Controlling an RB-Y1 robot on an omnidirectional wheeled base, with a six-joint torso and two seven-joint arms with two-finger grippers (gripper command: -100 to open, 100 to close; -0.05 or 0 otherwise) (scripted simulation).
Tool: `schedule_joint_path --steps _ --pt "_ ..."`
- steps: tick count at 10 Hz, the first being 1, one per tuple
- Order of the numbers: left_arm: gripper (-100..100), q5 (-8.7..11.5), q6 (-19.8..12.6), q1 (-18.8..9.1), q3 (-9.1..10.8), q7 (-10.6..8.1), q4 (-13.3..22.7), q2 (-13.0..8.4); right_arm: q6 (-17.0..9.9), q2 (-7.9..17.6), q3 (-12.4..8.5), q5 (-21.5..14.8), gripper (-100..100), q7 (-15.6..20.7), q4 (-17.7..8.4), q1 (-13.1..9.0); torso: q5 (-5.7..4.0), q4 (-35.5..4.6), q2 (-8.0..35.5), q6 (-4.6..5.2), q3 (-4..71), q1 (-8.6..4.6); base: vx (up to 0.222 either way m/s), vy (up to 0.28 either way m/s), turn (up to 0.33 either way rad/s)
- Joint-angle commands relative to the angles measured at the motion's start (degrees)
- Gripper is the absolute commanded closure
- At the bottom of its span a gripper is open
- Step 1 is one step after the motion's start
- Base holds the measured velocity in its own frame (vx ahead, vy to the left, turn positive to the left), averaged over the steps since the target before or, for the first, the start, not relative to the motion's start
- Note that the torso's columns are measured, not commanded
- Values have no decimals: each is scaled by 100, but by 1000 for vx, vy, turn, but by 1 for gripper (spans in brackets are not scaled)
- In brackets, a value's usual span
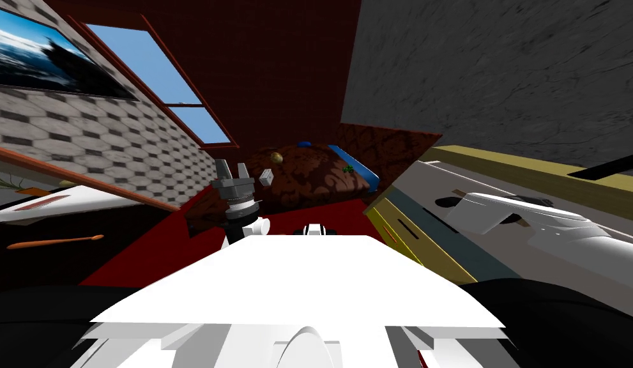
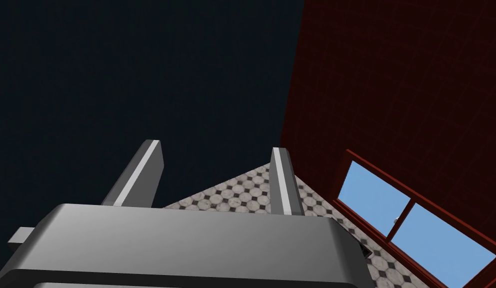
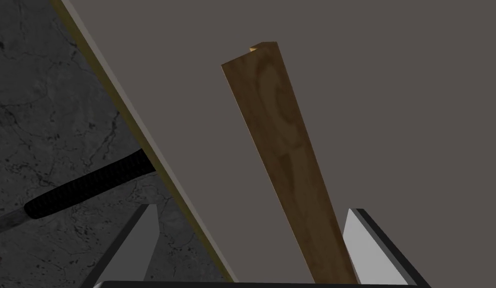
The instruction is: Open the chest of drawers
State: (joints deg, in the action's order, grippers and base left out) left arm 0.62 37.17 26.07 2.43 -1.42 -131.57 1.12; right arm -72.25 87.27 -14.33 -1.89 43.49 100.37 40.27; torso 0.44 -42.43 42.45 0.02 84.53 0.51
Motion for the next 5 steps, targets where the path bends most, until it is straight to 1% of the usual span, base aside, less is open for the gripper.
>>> schedule_joint_path --steps 1,5 --pt "0 0 0 0 0 0 0 0 6 -10 13 6 0 1 2 6 -6 0 1 1 -1 -9 0 0 0" --pt "0 0 0 0 0 0 0 0 25 -35 46 23 0 4 14 22 -22 6 -5 3 0 -30 0 0 0"
